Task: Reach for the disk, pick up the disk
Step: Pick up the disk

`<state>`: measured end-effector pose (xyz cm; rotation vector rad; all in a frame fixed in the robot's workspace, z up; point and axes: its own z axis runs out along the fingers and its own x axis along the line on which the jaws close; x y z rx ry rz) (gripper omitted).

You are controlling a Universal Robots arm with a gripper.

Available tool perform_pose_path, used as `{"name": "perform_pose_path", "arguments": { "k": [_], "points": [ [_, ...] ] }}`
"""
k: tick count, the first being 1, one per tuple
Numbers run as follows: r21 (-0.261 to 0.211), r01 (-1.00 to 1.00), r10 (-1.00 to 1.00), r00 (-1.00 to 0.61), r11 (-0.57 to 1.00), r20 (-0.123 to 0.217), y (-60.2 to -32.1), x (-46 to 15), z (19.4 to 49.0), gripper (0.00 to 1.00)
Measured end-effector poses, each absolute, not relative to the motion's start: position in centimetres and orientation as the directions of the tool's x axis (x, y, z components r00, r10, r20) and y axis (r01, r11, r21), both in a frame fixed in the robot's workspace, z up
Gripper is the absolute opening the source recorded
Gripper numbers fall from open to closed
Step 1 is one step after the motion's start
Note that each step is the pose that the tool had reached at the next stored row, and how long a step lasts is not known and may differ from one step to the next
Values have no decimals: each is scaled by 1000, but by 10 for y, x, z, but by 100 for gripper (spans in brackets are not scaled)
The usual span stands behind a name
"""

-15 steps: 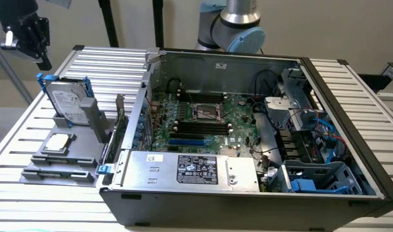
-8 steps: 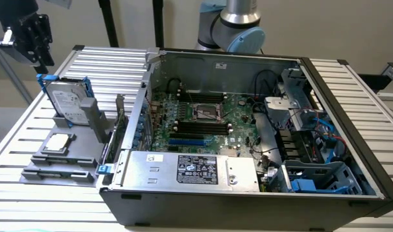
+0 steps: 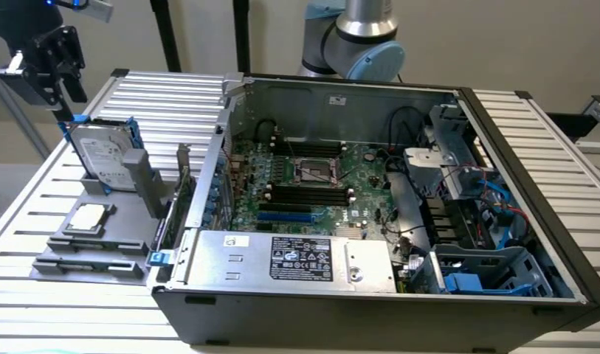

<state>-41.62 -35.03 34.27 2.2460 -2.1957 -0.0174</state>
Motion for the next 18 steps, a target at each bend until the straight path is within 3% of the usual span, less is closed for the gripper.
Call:
{"name": "perform_pose_path", "arguments": {
  "k": [18],
  "points": [
    [19, -1000, -1000, 19, -19, -8, -351, -415, 320, 54]
  ]
}}
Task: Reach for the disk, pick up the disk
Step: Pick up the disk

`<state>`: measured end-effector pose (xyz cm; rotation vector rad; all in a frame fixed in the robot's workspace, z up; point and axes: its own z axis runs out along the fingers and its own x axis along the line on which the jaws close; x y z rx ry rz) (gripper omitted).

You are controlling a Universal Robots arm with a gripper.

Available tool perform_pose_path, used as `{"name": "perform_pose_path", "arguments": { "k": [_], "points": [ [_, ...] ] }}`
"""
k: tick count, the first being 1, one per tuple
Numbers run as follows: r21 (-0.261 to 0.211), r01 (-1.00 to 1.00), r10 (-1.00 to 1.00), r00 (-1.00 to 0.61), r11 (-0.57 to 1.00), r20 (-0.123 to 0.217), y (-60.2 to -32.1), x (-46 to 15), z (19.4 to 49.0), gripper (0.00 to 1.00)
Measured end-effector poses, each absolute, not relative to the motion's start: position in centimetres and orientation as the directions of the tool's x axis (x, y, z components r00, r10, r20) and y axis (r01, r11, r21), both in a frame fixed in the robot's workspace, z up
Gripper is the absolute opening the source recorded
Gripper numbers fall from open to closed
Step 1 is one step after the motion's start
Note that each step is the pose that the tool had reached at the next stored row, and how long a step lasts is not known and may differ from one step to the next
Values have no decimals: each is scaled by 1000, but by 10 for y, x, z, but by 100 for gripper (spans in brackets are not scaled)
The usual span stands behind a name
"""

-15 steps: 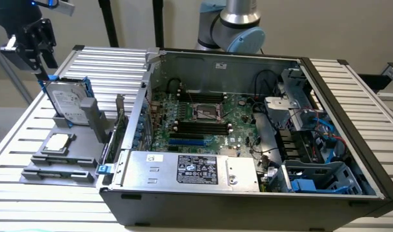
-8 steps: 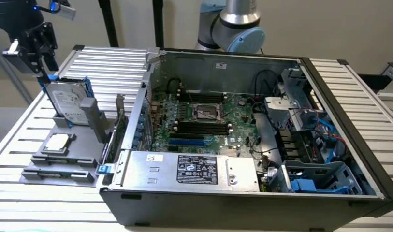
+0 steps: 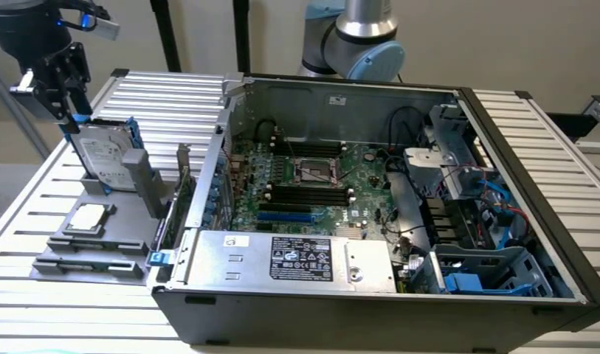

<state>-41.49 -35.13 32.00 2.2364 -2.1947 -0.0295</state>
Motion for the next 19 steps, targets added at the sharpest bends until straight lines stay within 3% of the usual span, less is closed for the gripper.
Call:
{"name": "perform_pose_path", "arguments": {
  "k": [19],
  "points": [
    [22, -1000, -1000, -9, 9, -8, -356, -414, 299, 54]
  ]
}}
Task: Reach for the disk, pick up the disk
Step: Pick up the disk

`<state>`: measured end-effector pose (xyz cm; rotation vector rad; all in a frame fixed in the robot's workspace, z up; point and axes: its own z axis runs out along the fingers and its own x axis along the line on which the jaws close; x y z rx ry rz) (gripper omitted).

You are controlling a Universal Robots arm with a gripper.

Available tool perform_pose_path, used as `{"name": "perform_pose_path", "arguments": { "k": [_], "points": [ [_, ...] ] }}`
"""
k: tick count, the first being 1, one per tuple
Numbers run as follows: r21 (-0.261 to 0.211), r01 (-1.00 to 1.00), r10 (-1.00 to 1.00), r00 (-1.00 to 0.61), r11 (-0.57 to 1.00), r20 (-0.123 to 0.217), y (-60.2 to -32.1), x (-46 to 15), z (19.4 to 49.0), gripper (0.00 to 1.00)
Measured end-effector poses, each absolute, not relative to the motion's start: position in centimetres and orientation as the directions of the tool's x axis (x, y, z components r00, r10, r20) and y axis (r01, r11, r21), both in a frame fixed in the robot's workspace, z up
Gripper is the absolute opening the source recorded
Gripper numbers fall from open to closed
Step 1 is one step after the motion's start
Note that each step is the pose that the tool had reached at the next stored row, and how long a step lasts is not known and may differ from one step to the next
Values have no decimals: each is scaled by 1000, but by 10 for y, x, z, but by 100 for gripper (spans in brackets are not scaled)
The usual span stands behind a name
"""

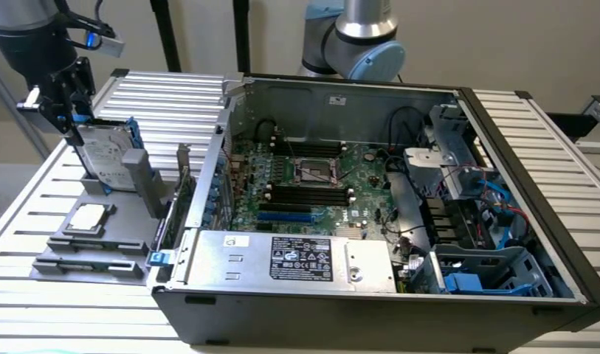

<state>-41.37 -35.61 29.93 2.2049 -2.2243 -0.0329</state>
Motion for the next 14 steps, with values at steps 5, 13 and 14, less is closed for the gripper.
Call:
{"name": "perform_pose_path", "arguments": {
  "k": [5, 13, 14],
  "points": [
    [22, -1000, -1000, -9, 9, -8, -356, -414, 295, 54],
    [24, -1000, -1000, -9, 9, -8, -353, -414, 292, 54],
    [24, -1000, -1000, -9, 9, -8, -353, -414, 292, 54]
  ]
}}
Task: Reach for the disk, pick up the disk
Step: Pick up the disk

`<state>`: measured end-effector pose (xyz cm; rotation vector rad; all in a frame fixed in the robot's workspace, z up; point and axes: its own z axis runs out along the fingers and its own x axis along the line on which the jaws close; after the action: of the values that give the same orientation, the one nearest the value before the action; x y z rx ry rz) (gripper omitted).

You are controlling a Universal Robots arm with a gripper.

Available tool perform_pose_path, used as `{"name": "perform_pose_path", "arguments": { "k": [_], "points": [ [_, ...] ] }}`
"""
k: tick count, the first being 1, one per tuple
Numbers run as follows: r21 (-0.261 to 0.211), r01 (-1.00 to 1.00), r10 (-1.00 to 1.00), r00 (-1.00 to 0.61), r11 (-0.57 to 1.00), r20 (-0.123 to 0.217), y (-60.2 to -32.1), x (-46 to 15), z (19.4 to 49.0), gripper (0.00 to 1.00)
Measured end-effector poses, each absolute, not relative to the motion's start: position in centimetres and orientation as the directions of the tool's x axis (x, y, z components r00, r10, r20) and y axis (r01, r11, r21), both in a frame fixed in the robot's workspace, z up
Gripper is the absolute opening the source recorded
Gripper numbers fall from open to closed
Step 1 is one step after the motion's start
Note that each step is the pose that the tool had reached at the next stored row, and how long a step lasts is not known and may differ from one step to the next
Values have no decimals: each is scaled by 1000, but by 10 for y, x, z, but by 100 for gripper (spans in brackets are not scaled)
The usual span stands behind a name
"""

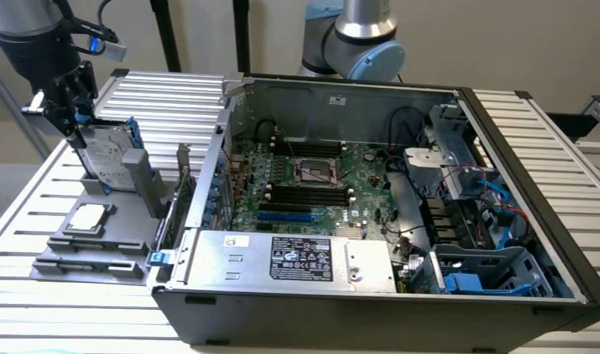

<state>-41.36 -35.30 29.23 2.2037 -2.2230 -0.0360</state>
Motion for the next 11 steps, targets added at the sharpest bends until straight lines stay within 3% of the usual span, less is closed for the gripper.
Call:
{"name": "perform_pose_path", "arguments": {
  "k": [7, 11],
  "points": [
    [28, -1000, -1000, -9, 9, -8, -352, -414, 292, 54],
    [28, -1000, -1000, -9, 9, -8, -352, -414, 292, 45]
  ]
}}
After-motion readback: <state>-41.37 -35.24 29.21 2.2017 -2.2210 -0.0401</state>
